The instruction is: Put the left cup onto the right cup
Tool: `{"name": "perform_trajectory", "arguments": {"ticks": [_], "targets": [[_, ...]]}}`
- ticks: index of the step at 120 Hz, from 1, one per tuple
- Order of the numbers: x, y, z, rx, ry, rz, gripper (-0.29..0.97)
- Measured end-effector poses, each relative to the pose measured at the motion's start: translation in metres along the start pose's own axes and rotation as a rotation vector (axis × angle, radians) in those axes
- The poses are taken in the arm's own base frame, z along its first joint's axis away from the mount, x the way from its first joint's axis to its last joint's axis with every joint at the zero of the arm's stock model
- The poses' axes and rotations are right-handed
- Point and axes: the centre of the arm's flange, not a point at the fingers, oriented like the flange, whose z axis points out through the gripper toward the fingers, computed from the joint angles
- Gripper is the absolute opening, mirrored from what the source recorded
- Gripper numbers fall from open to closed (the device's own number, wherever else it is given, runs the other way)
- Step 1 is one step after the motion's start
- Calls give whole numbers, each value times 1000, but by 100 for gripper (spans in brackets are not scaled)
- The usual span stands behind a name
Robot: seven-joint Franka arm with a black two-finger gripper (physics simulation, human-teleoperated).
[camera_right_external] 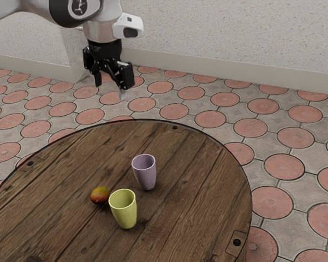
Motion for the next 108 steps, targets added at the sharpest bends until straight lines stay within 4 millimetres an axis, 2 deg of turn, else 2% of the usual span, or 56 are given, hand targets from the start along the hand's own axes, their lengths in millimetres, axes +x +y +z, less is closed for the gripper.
{"name": "perform_trajectory", "arguments": {"ticks": [9,14,18,23,33,36,40,50,64,95,108], "targets": [[4,15,3,5,1,26,68],[11,21,12,8,-3,35,68],[19,17,23,8,-8,26,68],[30,-7,41,6,-21,-18,68],[43,-84,81,-2,-53,-164,68],[45,-95,90,-3,-59,-188,68],[49,-99,100,-6,-61,-202,68],[64,-81,120,-14,-62,-192,68],[84,-59,162,-30,-79,-188,68],[85,19,203,-46,-64,-192,68],[81,38,228,-49,-67,-218,68]]}}
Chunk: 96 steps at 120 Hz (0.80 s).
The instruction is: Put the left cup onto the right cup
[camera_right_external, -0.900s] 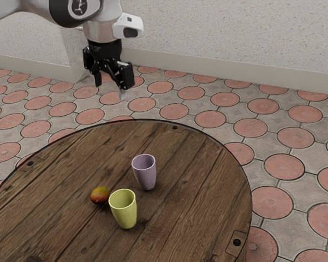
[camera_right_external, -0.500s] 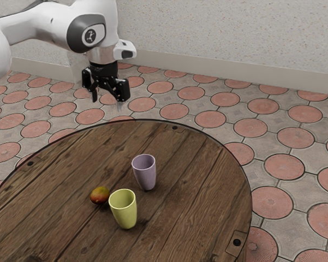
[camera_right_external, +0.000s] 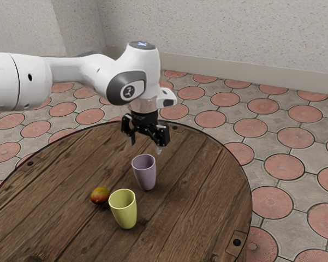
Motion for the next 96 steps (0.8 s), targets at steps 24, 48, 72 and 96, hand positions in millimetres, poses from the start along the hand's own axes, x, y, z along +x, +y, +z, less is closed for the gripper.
{"name": "perform_trajectory", "arguments": {"ticks": [24,48,72,96], "targets": [[10,12,36,-21,16,-73,68],[21,17,73,-29,18,-127,68],[28,15,95,-21,29,-166,58],[30,14,97,-21,43,-194,21]]}}
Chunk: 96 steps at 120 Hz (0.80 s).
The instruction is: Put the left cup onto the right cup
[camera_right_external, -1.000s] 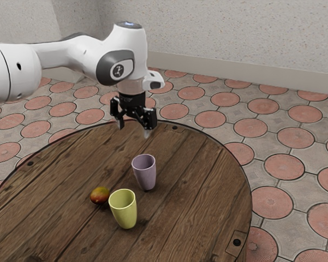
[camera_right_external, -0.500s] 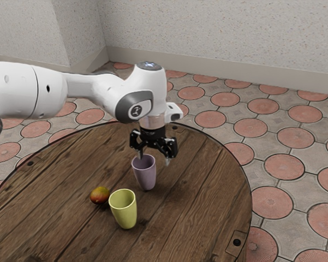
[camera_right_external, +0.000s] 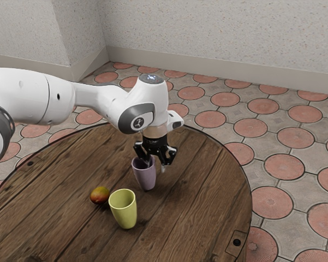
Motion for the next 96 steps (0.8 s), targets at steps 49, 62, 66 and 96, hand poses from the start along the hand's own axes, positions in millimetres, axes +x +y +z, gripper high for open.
{"name": "perform_trajectory", "arguments": {"ticks": [49,62,66,96], "targets": [[3,-7,3,10,-3,-42,-7],[2,-9,-11,12,11,-46,-8],[1,-10,-21,13,22,-47,-8],[-26,-8,-129,13,118,-38,-10]]}}
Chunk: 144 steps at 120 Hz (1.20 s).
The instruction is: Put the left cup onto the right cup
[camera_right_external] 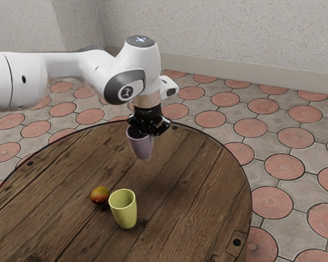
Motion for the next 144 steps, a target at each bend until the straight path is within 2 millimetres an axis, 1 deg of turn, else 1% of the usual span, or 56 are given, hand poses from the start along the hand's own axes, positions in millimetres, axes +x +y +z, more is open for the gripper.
{"name": "perform_trajectory", "arguments": {"ticks": [7,11,25,30,41,49,59,82,95,116,130,144], "targets": [[-10,3,-28,-1,15,6,-10],[-19,3,-43,-1,17,7,-10],[-61,1,-76,12,-1,5,-10],[-76,2,-84,18,-17,5,-10],[-104,9,-92,30,-62,8,-10],[-118,12,-91,41,-97,3,-10],[-127,12,-87,50,-139,-20,-10],[-143,-5,-63,94,-217,-82,-10],[-144,-6,-53,99,-234,-99,-10],[-144,-4,-49,96,-236,-119,-10],[-147,-5,-37,103,-244,-129,-10],[-142,-5,-35,102,-228,-134,-10]]}}
